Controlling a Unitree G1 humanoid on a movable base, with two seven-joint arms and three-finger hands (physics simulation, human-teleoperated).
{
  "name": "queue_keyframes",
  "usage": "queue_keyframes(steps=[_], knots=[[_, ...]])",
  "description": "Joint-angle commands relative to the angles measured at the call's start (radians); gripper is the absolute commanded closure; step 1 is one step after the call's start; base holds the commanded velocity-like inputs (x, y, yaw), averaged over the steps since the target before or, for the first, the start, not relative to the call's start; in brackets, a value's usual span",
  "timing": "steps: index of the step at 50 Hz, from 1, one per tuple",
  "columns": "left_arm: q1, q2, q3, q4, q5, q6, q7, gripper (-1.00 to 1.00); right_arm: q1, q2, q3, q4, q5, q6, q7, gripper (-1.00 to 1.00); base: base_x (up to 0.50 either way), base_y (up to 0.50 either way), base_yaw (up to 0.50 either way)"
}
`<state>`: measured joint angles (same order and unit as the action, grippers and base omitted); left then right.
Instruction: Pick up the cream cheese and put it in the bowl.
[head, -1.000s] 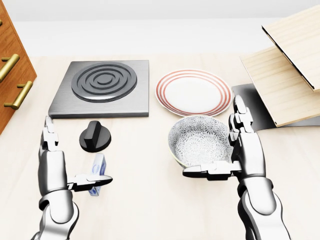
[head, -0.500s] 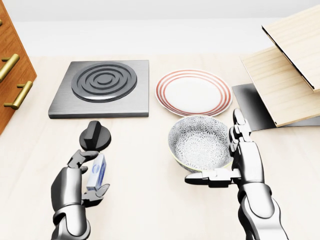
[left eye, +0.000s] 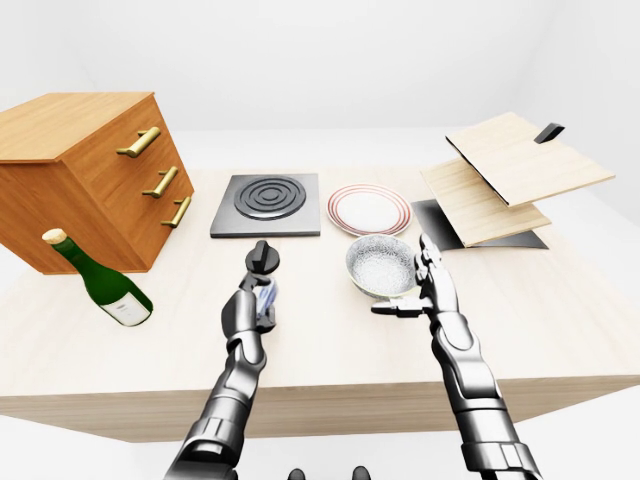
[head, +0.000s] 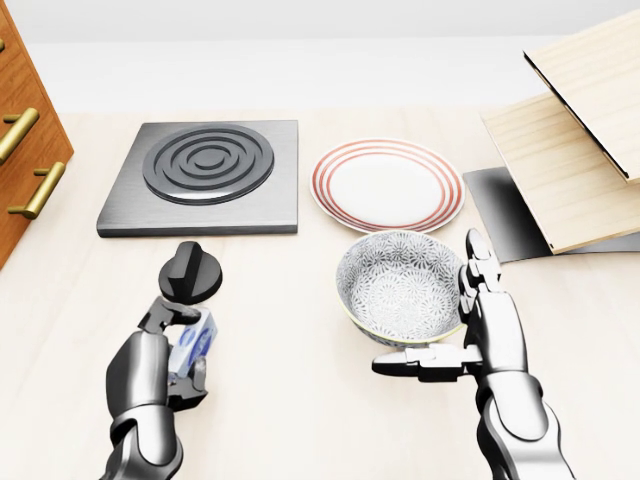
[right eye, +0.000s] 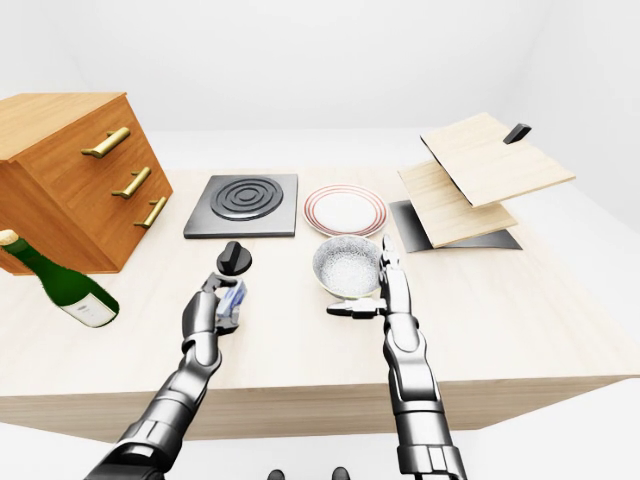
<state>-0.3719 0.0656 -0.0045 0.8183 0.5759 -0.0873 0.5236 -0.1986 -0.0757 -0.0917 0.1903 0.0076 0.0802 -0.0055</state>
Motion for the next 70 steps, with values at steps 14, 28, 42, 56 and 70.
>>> queue_keyframes(steps=[14,28,42,56,70], knots=[[0.143,-0.022,-0.014,-0.37,0.025,0.001,0.0,1.0,-0.006,0.003,0.006,0.067,0.003,-0.039,0.002,-1.0,0.0,0.0,0.0],[0.114,-0.066,-0.046,-0.872,0.152,0.175,-0.154,1.0,0.013,0.0,-0.002,0.029,0.011,-0.031,0.011,-1.0,0.0,0.0,0.0],[0.037,-0.179,-0.172,-0.953,0.214,0.175,-0.253,1.0,0.06,-0.006,-0.019,-0.078,0.032,0.004,0.029,-1.0,0.0,0.0,0.0],[-0.079,-0.275,-0.24,-0.719,0.187,0.175,-0.262,1.0,0.102,-0.013,-0.053,-0.187,0.066,0.007,0.051,-1.0,0.0,0.0,0.0],[-0.205,-0.339,-0.216,-0.298,0.158,0.048,-0.156,1.0,0.102,-0.014,-0.065,-0.177,0.09,0.007,0.061,-1.0,0.0,0.0,0.0]])
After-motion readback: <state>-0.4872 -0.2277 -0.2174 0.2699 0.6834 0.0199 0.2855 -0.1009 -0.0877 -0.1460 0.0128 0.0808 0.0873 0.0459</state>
